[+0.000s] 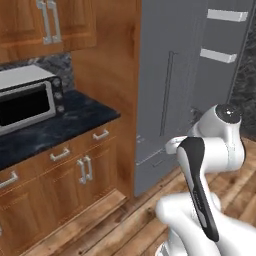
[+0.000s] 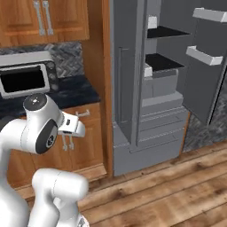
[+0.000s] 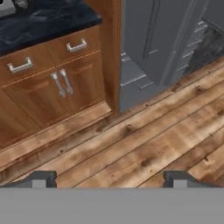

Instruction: Pick the kiwi and orange from the fridge and place them on the plate next to the blender to make a fruit smoothie.

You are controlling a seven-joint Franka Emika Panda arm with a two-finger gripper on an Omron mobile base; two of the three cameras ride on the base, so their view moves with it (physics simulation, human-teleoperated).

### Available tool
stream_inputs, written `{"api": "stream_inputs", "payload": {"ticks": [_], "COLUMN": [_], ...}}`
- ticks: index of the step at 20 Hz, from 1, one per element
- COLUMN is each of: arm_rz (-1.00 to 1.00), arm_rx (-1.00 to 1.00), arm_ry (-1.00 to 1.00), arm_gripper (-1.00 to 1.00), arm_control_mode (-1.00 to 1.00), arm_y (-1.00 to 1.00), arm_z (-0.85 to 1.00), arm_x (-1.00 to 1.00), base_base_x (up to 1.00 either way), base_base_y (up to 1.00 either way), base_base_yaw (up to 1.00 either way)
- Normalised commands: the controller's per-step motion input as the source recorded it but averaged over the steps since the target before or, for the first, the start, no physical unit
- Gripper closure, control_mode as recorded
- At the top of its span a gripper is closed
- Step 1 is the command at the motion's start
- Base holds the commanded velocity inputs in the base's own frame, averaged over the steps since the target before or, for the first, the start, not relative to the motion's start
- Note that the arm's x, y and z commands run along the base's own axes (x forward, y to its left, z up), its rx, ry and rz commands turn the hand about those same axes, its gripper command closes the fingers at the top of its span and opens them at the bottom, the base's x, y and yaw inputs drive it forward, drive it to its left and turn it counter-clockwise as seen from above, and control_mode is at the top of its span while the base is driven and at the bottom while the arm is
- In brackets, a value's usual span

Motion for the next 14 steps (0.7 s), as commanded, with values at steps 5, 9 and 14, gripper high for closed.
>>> {"api": "stream_inputs", "payload": {"ticks": [5,9,14], "arm_rz": [0.00,0.00,0.00], "arm_rx": [0.00,0.00,0.00], "arm_ry": [0.00,0.00,0.00], "arm_gripper": [-1.00,-1.00,-1.00], "arm_control_mode": [1.00,1.00,1.00], "arm_y": [0.00,0.00,0.00], "arm_z": [0.00,0.00,0.00], "arm_x": [0.00,0.00,0.00], "base_base_x": [0.38,0.79,1.00], "base_base_y": [-1.00,-1.00,-1.00], "base_base_yaw": [-0.25,-0.07,0.05]}}
